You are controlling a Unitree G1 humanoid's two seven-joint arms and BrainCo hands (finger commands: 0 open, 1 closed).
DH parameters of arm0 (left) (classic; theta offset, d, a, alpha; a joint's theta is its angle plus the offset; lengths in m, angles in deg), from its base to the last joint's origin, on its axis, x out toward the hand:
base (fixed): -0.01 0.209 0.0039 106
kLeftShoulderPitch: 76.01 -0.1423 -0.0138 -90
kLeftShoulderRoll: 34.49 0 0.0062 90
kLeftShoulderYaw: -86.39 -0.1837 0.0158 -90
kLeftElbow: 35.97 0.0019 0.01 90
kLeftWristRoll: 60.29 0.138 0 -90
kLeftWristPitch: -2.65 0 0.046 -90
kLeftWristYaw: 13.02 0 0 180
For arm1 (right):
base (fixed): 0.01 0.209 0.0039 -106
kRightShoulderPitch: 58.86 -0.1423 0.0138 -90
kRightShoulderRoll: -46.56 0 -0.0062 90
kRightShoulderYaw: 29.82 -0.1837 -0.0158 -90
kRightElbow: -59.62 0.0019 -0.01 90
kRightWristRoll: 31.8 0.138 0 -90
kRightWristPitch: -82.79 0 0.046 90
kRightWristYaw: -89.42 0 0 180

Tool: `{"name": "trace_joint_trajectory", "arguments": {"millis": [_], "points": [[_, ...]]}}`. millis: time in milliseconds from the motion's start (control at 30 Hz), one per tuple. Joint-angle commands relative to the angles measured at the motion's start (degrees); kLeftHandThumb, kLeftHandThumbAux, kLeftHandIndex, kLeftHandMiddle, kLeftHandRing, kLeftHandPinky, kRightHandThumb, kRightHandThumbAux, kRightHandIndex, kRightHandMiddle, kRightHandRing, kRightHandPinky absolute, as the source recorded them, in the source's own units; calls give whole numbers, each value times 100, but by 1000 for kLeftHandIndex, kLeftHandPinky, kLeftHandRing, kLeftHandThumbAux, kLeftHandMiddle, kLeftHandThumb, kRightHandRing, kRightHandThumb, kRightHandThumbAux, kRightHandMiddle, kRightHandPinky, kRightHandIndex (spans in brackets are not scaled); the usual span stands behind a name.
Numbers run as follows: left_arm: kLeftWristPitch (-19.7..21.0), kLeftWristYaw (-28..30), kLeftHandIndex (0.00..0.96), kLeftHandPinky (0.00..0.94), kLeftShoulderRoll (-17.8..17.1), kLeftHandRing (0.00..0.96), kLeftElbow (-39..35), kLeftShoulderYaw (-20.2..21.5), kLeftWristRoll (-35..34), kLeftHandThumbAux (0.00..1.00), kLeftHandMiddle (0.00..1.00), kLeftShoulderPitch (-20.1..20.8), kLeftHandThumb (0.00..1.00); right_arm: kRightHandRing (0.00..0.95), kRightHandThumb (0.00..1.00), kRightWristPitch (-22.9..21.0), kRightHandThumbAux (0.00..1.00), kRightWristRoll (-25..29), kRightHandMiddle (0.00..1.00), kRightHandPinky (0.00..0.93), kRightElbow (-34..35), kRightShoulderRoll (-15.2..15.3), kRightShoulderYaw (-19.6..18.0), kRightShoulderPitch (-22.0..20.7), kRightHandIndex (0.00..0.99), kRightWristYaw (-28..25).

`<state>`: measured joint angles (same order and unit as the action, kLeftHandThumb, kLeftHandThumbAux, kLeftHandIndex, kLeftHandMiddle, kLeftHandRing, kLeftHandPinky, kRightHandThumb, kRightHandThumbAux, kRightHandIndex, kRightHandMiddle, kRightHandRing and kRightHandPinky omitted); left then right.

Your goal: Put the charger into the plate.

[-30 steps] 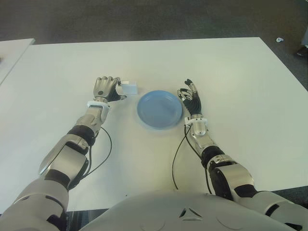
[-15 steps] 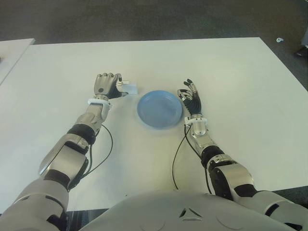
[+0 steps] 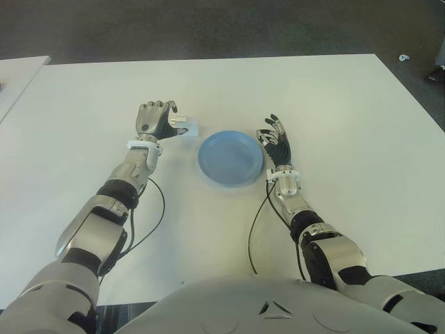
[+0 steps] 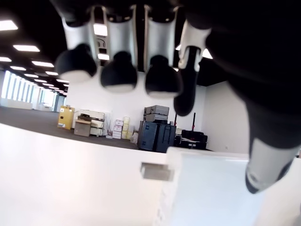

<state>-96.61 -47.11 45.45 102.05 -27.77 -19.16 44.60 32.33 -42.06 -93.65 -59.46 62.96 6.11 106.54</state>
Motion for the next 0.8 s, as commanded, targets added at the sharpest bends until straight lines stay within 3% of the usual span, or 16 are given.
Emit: {"name": "trace_joint_trajectory", "arguments": {"millis": [33, 633, 800], "points": [[0, 172, 443, 860, 76, 866, -124, 73, -86, 696, 872, -115, 750, 297, 0, -512, 574, -27, 173, 332, -615, -88, 8, 646, 0, -14], [2, 248, 443, 870, 74, 871, -379, 126, -57, 697, 877, -176, 750, 300, 0, -488, 594, 21, 181, 335, -652, -92, -37, 633, 0, -76], [-136, 334, 443, 753, 49, 832, -289, 96, -63, 694, 838, -107, 737, 300, 0, -497, 601, 27, 184, 339, -651, -96, -50, 626, 0, -83]]}}
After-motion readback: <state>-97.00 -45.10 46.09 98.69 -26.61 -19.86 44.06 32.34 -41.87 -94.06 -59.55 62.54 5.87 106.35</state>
